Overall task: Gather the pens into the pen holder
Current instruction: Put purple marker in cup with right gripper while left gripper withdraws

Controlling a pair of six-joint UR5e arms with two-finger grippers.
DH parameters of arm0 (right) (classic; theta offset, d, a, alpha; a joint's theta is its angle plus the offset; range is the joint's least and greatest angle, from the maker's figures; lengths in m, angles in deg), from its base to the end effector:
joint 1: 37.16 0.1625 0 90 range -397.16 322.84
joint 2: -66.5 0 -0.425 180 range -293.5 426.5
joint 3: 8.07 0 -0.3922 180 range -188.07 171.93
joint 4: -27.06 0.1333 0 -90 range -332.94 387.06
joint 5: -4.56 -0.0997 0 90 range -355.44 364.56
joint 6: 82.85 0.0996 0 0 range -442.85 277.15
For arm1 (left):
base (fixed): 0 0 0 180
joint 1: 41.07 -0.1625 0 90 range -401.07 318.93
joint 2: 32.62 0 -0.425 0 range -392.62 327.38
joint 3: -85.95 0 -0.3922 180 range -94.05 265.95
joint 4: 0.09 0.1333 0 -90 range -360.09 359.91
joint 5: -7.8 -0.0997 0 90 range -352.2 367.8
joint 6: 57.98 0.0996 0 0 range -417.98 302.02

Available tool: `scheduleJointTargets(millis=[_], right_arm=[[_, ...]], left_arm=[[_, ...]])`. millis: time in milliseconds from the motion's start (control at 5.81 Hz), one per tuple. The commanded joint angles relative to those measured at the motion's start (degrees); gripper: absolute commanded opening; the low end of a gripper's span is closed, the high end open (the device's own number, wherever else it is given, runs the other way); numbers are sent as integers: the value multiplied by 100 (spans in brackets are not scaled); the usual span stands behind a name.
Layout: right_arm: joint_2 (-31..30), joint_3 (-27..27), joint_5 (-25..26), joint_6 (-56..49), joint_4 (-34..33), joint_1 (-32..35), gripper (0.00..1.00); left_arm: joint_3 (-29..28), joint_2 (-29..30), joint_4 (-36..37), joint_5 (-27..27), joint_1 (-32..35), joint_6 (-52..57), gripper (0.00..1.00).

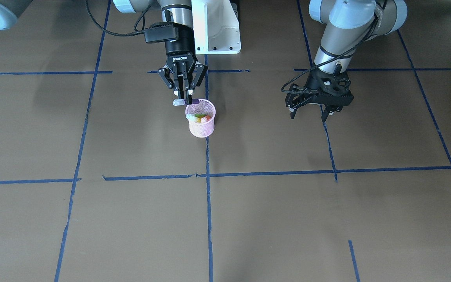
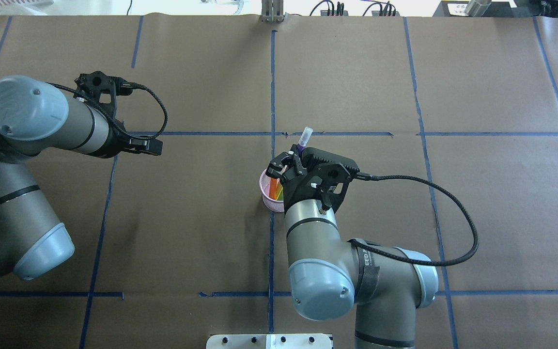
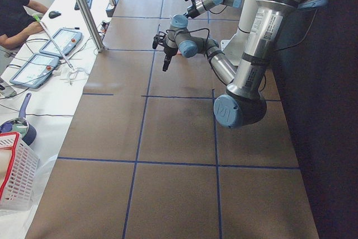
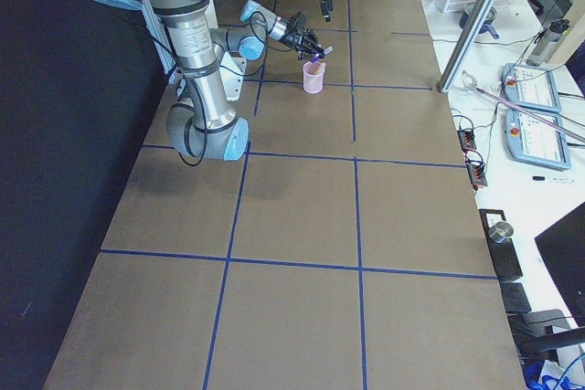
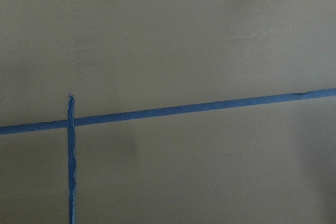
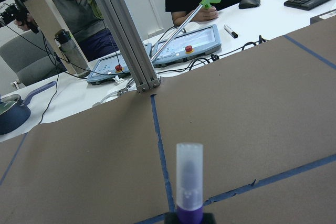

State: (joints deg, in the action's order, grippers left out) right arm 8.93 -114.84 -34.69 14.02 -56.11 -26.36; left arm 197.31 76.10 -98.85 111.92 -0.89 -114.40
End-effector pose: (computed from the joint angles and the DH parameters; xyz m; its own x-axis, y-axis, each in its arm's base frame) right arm -0.5422 -0.3177 0.1769 0.4553 0.1639 0.8751 -0.8097 0.4850 0.3304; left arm 0.3689 -0.4542 0.3010 0.6874 0.1216 -0.7160 0.1262 0.9509 0.2826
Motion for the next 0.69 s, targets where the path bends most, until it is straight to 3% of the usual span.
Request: scheduleJointTargets(millis=[0, 516], right_arm=[[18, 165, 409, 7, 38, -173, 0], [-17, 297, 744, 24, 47, -350, 1]], left_arm=[[-26, 1, 32, 20, -10, 17, 98], [-18, 1, 32, 223, -10, 17, 99]])
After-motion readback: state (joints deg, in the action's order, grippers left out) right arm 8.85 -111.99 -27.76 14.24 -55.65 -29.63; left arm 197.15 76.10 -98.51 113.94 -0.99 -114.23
